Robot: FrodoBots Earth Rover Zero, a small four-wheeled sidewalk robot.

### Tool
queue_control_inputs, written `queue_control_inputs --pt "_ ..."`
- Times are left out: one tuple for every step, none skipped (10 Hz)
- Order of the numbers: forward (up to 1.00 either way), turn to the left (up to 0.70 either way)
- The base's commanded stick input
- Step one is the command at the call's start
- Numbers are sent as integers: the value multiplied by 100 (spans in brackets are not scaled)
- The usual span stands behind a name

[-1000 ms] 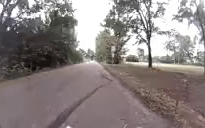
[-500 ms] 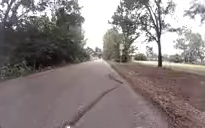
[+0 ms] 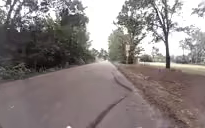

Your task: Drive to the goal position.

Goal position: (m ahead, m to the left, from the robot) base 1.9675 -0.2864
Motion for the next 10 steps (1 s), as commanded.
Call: queue_control_inputs --pt "100 0" --pt "100 0" --pt "100 -1" --pt "100 -1" --pt "100 -2" --pt "100 -4" --pt "100 -6" --pt "100 -7" --pt "100 -8" --pt "100 -1"
